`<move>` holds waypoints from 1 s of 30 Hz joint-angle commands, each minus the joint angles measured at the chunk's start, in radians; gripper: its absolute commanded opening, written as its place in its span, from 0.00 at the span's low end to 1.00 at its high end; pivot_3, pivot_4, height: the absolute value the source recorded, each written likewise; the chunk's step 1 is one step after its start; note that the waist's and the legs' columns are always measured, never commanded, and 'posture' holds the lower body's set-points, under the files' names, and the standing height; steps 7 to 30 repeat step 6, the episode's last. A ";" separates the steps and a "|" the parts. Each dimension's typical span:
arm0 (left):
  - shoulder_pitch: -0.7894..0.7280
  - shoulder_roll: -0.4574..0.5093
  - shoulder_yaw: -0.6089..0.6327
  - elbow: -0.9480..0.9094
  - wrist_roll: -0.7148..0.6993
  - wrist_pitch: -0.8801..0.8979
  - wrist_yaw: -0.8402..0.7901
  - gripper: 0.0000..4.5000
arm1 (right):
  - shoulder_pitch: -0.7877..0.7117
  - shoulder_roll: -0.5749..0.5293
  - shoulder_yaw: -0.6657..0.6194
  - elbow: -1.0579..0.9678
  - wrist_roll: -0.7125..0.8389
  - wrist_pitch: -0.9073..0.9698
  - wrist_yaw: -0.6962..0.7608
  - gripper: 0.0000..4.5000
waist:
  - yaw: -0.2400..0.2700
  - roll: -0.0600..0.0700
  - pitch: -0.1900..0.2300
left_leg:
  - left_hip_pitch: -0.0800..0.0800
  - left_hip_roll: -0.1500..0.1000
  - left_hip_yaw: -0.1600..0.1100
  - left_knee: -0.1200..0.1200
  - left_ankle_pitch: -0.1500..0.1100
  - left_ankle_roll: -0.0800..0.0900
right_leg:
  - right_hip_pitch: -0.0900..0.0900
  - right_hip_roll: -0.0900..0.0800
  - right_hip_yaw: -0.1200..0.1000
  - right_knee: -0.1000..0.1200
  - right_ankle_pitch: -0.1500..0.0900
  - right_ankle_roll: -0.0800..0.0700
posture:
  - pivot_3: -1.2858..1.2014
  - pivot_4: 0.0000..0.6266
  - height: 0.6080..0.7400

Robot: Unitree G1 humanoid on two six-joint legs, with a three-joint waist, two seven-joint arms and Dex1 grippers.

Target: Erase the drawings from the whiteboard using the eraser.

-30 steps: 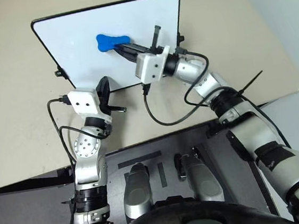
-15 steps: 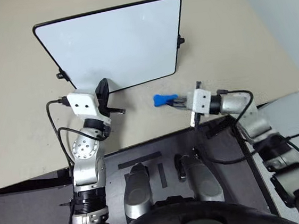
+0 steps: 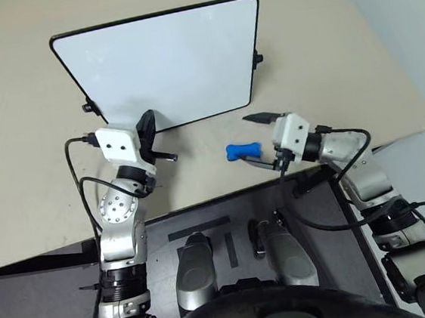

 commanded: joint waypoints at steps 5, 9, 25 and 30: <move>-0.024 0.025 0.001 -0.048 -0.019 0.024 -0.024 0.00 | 0.034 0.038 -0.058 -0.084 0.029 0.028 -0.074 0.89 | 0.000 0.000 0.000 | 0.000 -0.001 0.000 0.000 -0.002 0.000 | -0.001 0.000 0.002 0.000 0.001 -0.001 | 0.52 0.24 1.00; -0.026 0.024 -0.002 -0.048 -0.018 0.026 -0.027 0.00 | 0.034 0.042 -0.057 -0.085 0.027 0.028 -0.078 0.89 | 0.000 0.000 0.000 | 0.000 -0.001 0.000 0.000 -0.003 0.000 | -0.001 0.000 0.003 0.000 0.001 -0.001 | 0.52 0.24 1.00; -0.026 0.024 -0.002 -0.048 -0.018 0.026 -0.027 0.00 | 0.034 0.042 -0.057 -0.085 0.027 0.028 -0.078 0.89 | 0.000 0.000 0.000 | 0.000 -0.001 0.000 0.000 -0.003 0.000 | -0.001 0.000 0.003 0.000 0.001 -0.001 | 0.52 0.24 1.00; -0.026 0.024 -0.002 -0.048 -0.018 0.026 -0.027 0.00 | 0.034 0.042 -0.057 -0.085 0.027 0.028 -0.078 0.89 | 0.000 0.000 0.000 | 0.000 -0.001 0.000 0.000 -0.003 0.000 | -0.001 0.000 0.003 0.000 0.001 -0.001 | 0.52 0.24 1.00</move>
